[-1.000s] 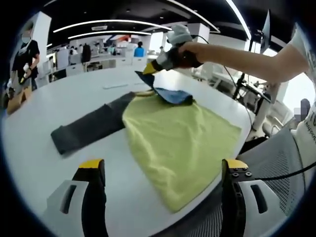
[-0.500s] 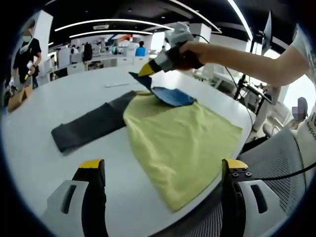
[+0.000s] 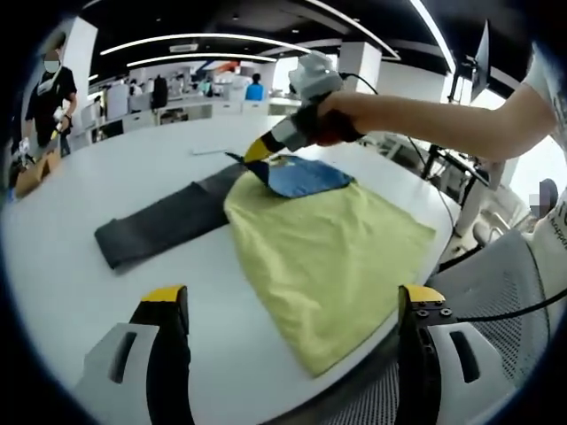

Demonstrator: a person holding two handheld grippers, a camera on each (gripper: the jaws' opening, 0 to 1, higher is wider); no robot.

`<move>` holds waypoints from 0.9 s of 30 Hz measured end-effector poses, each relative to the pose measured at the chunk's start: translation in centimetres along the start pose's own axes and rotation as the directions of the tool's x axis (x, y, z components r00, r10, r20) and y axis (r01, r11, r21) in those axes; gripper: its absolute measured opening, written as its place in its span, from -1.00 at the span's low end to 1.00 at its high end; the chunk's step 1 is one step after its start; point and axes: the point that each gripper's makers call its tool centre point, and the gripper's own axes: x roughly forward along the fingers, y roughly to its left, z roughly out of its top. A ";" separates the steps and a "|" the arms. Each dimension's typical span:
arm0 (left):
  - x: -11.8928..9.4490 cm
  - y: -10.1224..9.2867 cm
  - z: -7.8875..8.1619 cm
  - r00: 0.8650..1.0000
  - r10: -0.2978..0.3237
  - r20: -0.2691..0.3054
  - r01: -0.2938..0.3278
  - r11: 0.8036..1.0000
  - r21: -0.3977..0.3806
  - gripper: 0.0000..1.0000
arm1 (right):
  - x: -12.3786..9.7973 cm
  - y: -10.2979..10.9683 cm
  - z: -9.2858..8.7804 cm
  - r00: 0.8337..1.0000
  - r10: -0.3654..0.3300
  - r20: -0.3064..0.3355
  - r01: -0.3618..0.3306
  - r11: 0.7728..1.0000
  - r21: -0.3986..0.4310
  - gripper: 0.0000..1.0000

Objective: Fold the garment on the visible template until the final outline fits inside the template.

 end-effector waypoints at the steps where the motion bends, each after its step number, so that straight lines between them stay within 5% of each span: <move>1: 0.0 0.0 0.0 1.000 0.001 0.000 -0.001 1.000 -0.001 0.89 | 0.2 0.0 -0.1 1.000 -0.003 0.000 0.003 1.000 0.008 -1.00; 10: -0.3 0.3 -0.1 1.000 0.007 0.000 -0.007 1.000 -0.002 0.90 | 1.0 -0.5 -0.7 0.999 -0.035 0.018 0.035 0.999 0.019 -1.00; 27: -0.1 0.2 0.5 1.000 0.010 0.007 -0.010 1.000 0.015 0.98 | -1.0 -1.2 -0.4 0.996 -0.056 0.066 0.061 0.995 -0.084 0.24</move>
